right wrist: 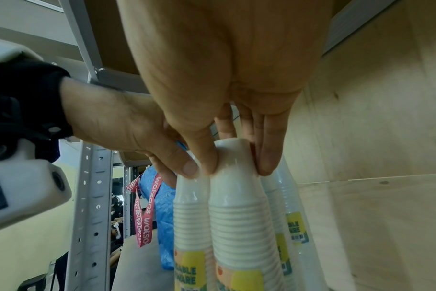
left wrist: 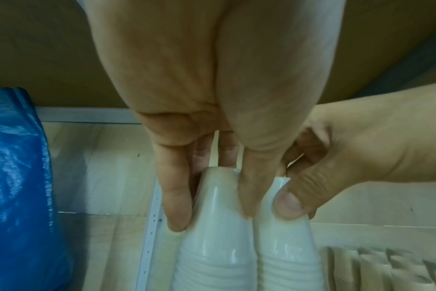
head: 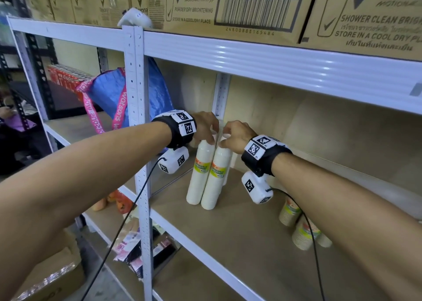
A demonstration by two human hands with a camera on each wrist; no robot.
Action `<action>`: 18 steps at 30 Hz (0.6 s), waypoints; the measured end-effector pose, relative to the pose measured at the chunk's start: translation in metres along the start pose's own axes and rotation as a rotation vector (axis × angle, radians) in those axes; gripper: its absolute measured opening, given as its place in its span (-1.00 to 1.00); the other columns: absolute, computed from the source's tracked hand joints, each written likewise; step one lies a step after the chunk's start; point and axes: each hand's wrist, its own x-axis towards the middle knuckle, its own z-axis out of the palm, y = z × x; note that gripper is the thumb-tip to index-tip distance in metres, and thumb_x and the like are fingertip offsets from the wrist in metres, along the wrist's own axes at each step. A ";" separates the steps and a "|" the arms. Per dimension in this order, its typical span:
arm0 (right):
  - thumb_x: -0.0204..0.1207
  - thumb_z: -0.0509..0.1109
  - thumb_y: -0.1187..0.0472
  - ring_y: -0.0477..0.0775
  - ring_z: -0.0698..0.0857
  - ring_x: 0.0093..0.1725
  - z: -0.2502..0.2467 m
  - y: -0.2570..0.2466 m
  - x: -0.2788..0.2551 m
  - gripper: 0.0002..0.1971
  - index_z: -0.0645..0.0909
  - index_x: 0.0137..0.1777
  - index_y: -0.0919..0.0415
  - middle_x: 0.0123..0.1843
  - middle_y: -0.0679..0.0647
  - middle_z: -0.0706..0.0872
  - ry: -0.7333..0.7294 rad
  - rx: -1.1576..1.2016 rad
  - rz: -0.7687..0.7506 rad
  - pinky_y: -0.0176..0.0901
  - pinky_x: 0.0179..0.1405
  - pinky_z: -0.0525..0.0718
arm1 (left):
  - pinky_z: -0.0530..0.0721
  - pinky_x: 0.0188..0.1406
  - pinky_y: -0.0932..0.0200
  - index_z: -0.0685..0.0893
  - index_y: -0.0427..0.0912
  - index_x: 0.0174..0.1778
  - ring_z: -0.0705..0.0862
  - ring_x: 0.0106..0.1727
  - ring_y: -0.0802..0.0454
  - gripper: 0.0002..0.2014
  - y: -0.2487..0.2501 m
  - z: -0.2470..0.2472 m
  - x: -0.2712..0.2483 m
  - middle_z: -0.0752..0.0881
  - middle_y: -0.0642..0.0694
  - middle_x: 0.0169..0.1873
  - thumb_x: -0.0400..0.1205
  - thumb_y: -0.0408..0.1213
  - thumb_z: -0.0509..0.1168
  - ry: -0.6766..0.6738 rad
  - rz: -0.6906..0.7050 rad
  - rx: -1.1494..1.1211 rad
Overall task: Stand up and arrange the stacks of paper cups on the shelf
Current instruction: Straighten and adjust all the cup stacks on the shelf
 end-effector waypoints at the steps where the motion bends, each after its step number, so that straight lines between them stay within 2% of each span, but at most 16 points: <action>1: 0.44 0.54 0.21 0.16 0.64 0.04 -0.003 0.003 -0.002 -0.67 0.64 0.19 0.26 0.24 0.18 0.68 0.005 0.007 0.000 -0.14 -0.06 0.59 | 0.77 0.04 -0.05 0.67 -0.17 0.29 0.68 0.15 -0.18 -0.58 0.004 -0.001 0.002 0.58 -0.12 0.22 0.51 -0.28 0.52 -0.007 0.011 -0.006; 5: 0.43 0.54 0.20 0.11 0.61 -0.05 -0.021 0.018 -0.012 -0.68 0.66 0.16 0.25 0.14 0.15 0.69 0.039 -0.002 0.014 -0.18 -0.12 0.57 | 0.83 -0.12 -0.01 0.68 -0.09 0.24 0.77 0.02 -0.23 -0.60 0.024 -0.008 0.008 0.58 -0.14 0.18 0.49 -0.27 0.54 -0.035 0.031 -0.078; 7: 0.41 0.56 0.17 0.13 0.63 0.01 -0.031 0.028 -0.016 -0.65 0.66 0.18 0.23 0.14 0.14 0.66 0.055 -0.012 0.048 -0.17 -0.08 0.60 | 0.83 -0.24 0.07 0.67 -0.10 0.24 0.78 -0.10 -0.15 -0.61 0.038 -0.012 0.012 0.58 -0.12 0.12 0.50 -0.26 0.53 -0.055 0.058 -0.094; 9: 0.40 0.58 0.15 0.16 0.66 0.09 -0.040 0.040 -0.019 -0.62 0.66 0.19 0.21 0.17 0.14 0.65 0.072 -0.018 0.086 -0.16 -0.04 0.61 | 0.76 -0.44 0.20 0.66 -0.08 0.22 0.75 -0.26 -0.03 -0.63 0.054 -0.014 0.017 0.58 -0.09 0.06 0.51 -0.24 0.53 -0.059 0.093 -0.086; 12: 0.38 0.58 0.16 0.16 0.68 0.08 -0.053 0.059 -0.024 -0.63 0.66 0.17 0.20 0.14 0.12 0.67 0.098 -0.036 0.123 -0.17 -0.08 0.60 | 0.60 -0.60 0.32 0.66 -0.07 0.16 0.68 -0.35 0.08 -0.68 0.076 -0.013 0.029 0.53 0.00 -0.03 0.52 -0.23 0.52 -0.028 0.140 -0.063; 16: 0.39 0.58 0.20 0.11 0.63 0.00 -0.064 0.083 -0.026 -0.66 0.65 0.14 0.21 0.06 0.09 0.63 0.164 -0.041 0.180 -0.20 -0.12 0.53 | 0.63 -0.48 0.23 0.68 -0.06 0.15 0.68 -0.30 0.03 -0.69 0.100 -0.007 0.050 0.48 0.01 0.06 0.51 -0.25 0.53 0.026 0.190 -0.089; 18: 0.40 0.56 0.23 0.14 0.66 0.03 -0.068 0.095 -0.024 -0.68 0.63 0.13 0.23 0.04 0.08 0.61 0.189 -0.043 0.202 -0.19 -0.12 0.55 | 0.71 -0.31 0.16 0.67 -0.10 0.23 0.70 -0.10 -0.06 -0.64 0.110 -0.002 0.062 0.48 -0.03 0.18 0.53 -0.29 0.51 0.047 0.210 -0.097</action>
